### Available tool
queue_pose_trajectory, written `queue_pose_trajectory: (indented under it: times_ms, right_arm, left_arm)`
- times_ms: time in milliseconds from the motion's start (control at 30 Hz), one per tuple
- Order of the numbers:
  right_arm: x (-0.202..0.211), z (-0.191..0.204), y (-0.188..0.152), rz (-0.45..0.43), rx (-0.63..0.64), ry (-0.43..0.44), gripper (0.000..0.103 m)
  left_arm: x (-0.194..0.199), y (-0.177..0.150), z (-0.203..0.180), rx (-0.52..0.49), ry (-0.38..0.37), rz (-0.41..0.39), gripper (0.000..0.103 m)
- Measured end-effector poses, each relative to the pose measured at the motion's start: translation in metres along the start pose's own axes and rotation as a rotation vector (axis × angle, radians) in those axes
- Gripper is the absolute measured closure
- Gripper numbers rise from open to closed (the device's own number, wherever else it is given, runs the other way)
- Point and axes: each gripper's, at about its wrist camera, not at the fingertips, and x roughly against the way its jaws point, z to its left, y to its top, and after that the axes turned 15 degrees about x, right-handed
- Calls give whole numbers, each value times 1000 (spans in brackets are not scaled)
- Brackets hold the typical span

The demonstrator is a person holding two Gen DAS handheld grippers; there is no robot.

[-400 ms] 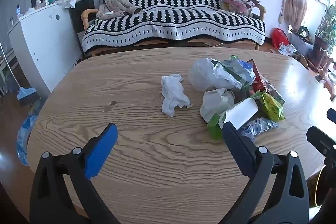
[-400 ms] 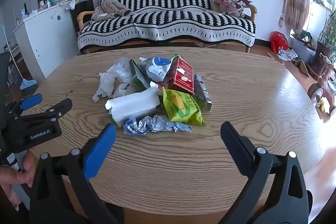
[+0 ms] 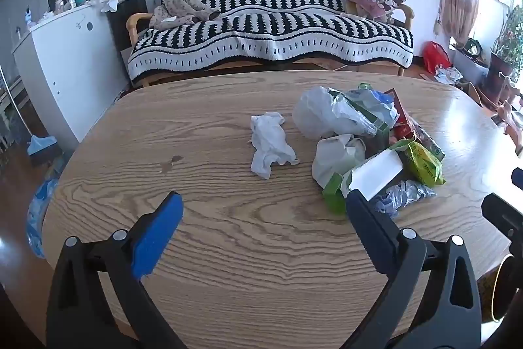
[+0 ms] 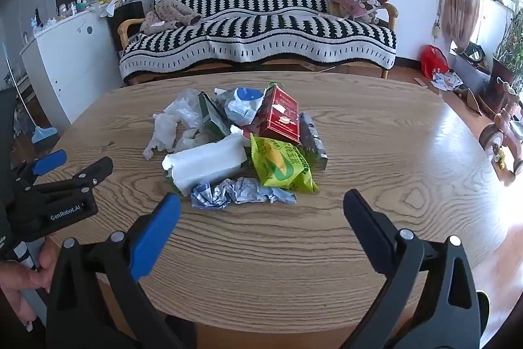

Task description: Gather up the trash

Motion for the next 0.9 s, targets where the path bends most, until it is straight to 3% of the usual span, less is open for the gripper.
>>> queue_pose_trajectory:
  times_ms: [900]
  right_arm:
    - [0, -8, -1, -6, -16, 11, 7]
  left_arm:
    - [-6, -7, -5, -17, 1, 7, 6]
